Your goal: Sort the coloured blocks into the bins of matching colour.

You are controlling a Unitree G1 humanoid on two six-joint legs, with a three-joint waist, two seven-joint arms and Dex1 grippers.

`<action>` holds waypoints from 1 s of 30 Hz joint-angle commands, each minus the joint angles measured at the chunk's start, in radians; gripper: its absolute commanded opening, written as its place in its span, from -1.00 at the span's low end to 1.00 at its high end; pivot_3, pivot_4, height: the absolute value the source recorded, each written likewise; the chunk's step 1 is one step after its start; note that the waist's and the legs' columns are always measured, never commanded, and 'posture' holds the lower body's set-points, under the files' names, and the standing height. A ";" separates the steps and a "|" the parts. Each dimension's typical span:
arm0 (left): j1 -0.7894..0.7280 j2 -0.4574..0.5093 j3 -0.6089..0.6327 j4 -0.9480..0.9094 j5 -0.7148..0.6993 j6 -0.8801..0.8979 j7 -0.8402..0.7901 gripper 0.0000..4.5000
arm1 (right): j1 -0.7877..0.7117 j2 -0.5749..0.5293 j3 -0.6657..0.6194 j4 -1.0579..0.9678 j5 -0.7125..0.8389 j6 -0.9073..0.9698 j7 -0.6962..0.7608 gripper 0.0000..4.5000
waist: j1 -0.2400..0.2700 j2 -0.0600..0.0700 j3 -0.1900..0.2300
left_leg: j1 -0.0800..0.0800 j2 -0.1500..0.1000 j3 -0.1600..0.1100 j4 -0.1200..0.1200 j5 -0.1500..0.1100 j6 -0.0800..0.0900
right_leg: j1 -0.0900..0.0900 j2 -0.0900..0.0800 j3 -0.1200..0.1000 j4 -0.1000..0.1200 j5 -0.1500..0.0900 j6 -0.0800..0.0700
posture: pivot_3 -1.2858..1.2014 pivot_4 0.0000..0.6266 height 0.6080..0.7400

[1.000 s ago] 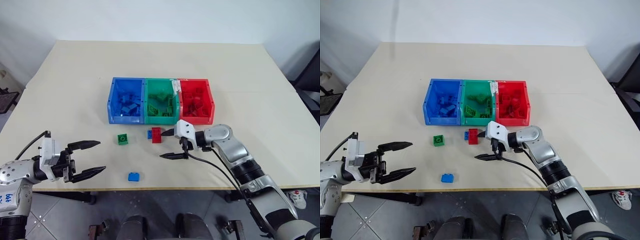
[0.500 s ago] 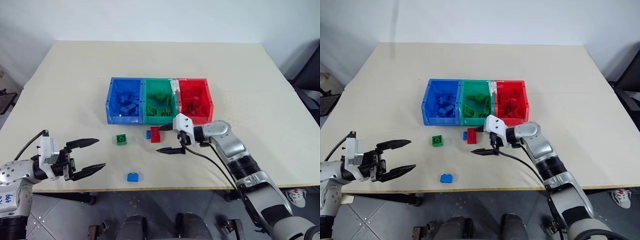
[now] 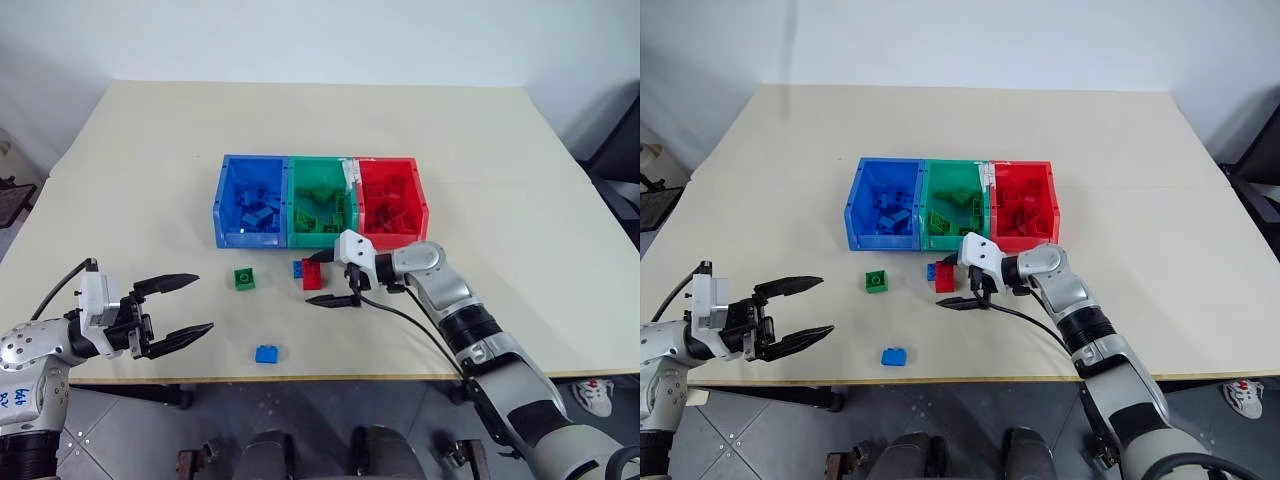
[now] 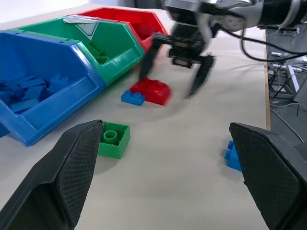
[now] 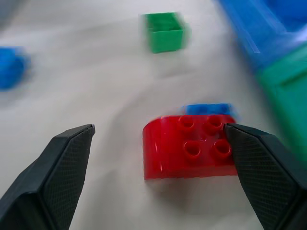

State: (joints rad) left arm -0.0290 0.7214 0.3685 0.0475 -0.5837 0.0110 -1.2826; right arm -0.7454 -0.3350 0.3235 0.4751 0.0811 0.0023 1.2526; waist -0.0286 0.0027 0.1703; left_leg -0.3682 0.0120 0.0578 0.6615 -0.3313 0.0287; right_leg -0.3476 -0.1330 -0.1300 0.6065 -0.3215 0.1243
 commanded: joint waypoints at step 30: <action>-0.002 -0.013 0.002 -0.023 -0.012 -0.030 0.021 1.00 | -0.063 0.091 -0.033 0.203 -0.055 -0.045 -0.132 0.99 | -0.006 0.000 0.000 | 0.000 0.001 0.001 0.000 0.000 -0.001 | -0.001 0.001 0.000 0.000 0.000 0.000 | 0.03 -0.52 1.00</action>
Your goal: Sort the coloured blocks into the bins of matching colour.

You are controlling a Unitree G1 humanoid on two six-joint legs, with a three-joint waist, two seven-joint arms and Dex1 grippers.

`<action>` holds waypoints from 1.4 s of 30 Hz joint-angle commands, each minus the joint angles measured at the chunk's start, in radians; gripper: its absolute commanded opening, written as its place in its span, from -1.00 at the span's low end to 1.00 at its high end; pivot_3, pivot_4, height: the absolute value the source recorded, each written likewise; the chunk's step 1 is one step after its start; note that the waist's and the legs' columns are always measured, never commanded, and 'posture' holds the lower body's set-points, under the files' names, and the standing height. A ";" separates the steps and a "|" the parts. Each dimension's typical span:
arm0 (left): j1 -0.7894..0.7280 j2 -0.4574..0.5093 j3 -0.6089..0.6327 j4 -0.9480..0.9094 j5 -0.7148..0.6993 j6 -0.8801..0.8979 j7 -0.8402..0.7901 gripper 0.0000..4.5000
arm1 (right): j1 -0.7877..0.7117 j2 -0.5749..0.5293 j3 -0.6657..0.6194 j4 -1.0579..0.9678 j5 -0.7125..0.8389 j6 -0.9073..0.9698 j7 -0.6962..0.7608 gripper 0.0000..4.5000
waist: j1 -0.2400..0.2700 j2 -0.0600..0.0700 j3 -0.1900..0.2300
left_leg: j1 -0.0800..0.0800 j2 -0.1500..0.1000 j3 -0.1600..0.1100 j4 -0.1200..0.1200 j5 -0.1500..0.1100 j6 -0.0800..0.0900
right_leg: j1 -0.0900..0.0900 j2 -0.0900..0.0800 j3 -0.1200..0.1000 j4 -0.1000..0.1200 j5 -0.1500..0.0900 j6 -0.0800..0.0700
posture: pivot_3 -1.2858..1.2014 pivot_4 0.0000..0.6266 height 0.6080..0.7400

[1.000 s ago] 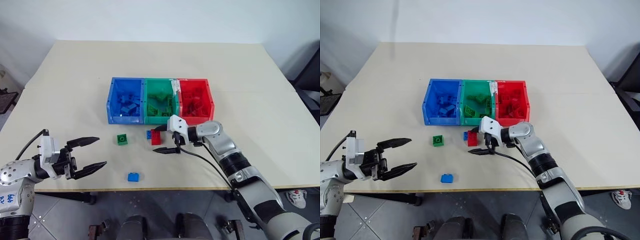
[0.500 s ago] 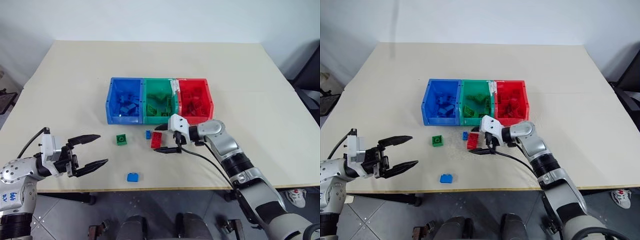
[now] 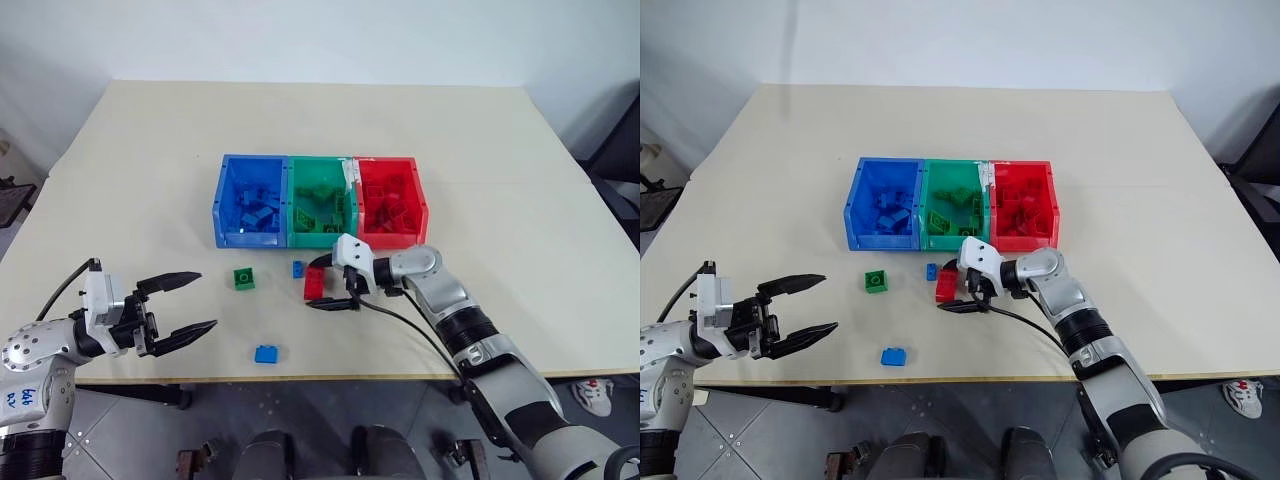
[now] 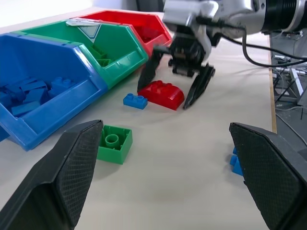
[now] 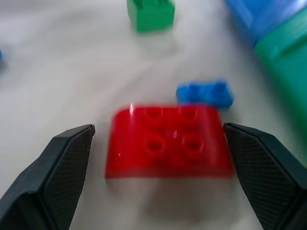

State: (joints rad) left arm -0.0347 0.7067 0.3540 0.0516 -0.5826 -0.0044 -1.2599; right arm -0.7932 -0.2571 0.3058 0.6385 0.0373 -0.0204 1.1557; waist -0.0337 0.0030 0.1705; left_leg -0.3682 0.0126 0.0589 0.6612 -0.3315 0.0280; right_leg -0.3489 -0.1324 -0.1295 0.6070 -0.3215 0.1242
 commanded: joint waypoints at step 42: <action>-0.100 -0.028 -0.096 0.000 -0.004 0.031 -0.064 1.00 | -0.215 -0.295 -0.255 0.026 0.054 0.100 -0.107 0.99 | 0.004 0.002 0.001 | -0.001 0.000 0.005 -0.002 0.001 0.001 | -0.001 0.001 -0.001 -0.004 0.000 0.000 | 0.03 -0.52 1.00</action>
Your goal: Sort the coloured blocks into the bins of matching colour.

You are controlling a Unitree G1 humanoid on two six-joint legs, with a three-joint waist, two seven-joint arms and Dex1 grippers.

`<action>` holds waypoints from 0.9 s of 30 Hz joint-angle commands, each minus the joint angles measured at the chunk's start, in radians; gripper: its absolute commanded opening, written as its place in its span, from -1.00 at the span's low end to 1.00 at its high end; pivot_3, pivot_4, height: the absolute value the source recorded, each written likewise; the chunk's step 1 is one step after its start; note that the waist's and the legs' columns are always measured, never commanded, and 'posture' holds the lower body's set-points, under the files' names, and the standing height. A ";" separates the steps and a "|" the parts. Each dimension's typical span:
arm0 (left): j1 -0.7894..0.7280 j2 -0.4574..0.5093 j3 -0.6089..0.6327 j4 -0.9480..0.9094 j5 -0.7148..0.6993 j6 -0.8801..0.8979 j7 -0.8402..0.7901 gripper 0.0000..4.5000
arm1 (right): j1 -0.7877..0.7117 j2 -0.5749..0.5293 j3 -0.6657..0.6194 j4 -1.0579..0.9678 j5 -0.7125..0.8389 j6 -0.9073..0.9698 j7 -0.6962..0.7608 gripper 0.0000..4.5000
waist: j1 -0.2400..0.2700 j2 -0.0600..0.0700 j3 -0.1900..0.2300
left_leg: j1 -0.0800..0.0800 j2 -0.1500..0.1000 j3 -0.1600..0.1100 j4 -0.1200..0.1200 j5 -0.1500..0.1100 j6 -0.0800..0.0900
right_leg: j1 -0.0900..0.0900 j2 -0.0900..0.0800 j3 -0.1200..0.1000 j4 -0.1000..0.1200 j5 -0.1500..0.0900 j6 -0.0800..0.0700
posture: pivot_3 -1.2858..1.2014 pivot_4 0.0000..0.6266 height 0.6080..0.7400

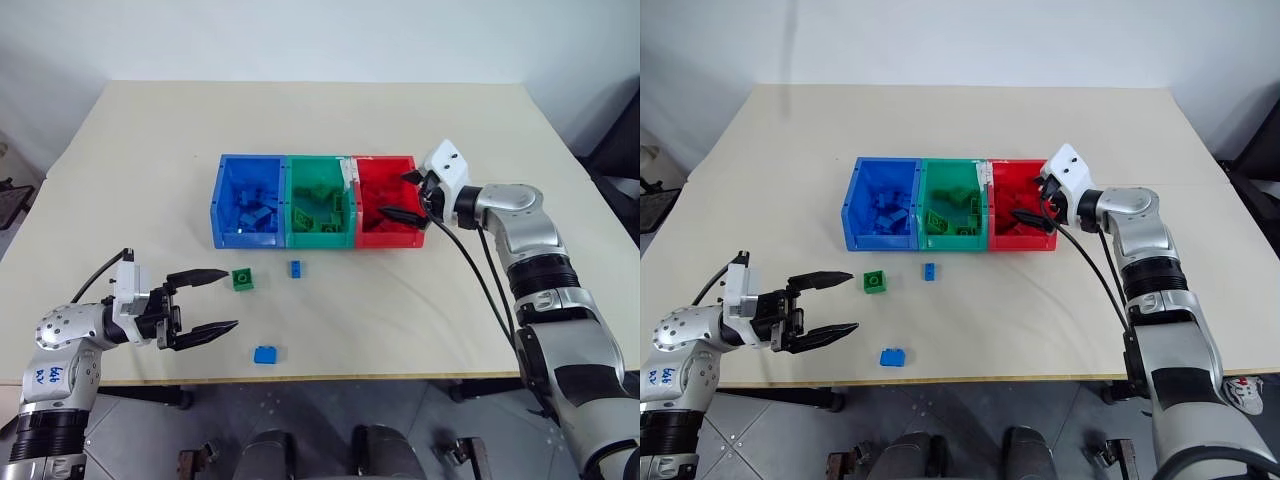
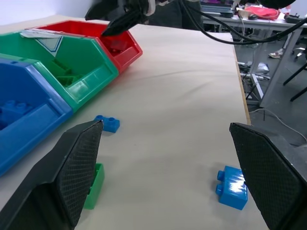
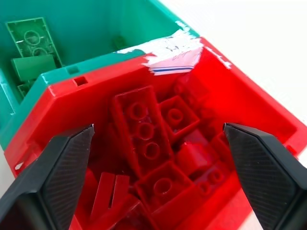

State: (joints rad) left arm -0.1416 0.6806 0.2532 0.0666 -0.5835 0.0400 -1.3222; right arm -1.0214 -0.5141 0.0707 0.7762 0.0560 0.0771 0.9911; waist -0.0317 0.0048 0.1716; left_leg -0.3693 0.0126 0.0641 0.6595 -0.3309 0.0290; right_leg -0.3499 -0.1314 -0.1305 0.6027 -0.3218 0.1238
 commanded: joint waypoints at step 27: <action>0.518 -0.026 0.063 -0.649 0.036 0.200 0.437 1.00 | 0.407 -0.304 -0.020 -0.508 0.264 -0.097 0.546 0.99 | 0.015 0.001 0.001 | 0.002 0.001 -0.005 0.000 -0.001 0.000 | 0.010 -0.005 0.003 -0.015 0.000 0.000 | 0.03 -0.52 1.00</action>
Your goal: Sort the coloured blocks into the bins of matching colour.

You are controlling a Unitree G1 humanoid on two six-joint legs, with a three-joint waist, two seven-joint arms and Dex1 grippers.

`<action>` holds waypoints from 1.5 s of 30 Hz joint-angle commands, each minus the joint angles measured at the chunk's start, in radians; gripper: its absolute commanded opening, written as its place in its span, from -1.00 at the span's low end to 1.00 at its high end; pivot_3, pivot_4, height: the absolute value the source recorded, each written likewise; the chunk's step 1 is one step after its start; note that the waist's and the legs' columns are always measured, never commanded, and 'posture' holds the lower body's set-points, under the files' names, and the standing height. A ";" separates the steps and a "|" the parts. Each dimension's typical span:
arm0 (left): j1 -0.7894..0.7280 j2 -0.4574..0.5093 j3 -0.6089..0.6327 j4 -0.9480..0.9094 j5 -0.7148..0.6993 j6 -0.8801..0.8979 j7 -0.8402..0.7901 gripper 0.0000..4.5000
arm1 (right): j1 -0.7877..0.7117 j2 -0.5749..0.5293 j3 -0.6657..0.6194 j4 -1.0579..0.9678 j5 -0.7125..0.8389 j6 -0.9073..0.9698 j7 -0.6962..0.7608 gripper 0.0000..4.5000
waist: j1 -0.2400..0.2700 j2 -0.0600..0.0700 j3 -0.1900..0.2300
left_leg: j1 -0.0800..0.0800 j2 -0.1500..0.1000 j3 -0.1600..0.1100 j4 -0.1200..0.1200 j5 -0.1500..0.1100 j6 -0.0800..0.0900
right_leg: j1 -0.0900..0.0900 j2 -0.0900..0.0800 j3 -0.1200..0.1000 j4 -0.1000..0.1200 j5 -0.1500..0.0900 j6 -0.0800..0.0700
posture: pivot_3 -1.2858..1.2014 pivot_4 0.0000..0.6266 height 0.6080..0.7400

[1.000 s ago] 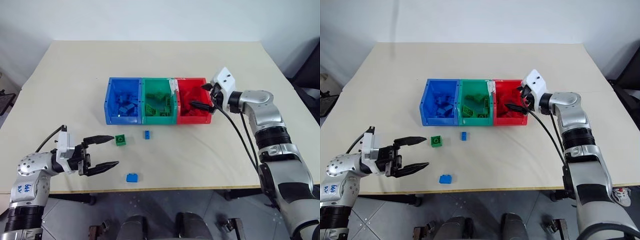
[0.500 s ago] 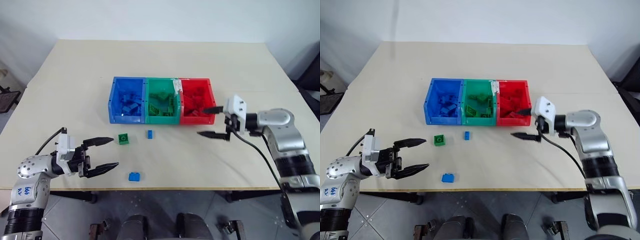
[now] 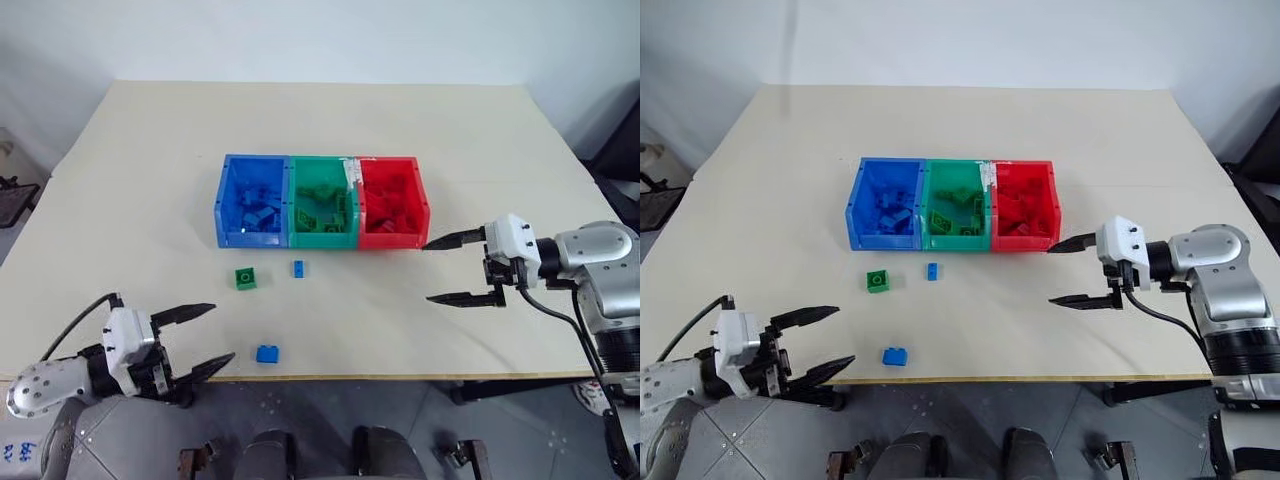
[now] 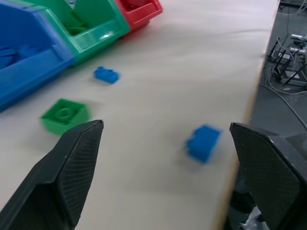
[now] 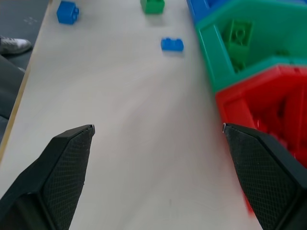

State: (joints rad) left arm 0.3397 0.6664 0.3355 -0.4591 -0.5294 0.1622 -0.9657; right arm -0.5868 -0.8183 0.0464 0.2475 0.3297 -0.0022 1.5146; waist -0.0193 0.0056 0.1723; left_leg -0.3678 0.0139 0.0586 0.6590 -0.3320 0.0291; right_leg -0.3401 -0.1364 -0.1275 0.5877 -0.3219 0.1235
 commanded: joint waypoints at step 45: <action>-0.181 -0.050 -0.380 0.145 0.285 0.091 0.209 -0.56 | 0.052 -0.083 -0.052 -0.077 0.208 0.012 0.071 1.00 | 0.019 0.007 -0.003 | 0.000 0.000 0.002 0.003 0.000 0.001 | 0.002 0.001 -0.001 -0.002 0.000 -0.001 | 0.03 -0.52 1.00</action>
State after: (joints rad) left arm 0.1383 0.6071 -0.0236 -0.3369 -0.2558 0.2381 -0.7384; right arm -0.5132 -0.8982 0.0326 0.1712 0.5337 0.0215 1.5357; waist -0.0003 0.0122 0.1694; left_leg -0.3679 0.0140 0.0606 0.6623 -0.3322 0.0301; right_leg -0.3381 -0.1356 -0.1284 0.5861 -0.3222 0.1230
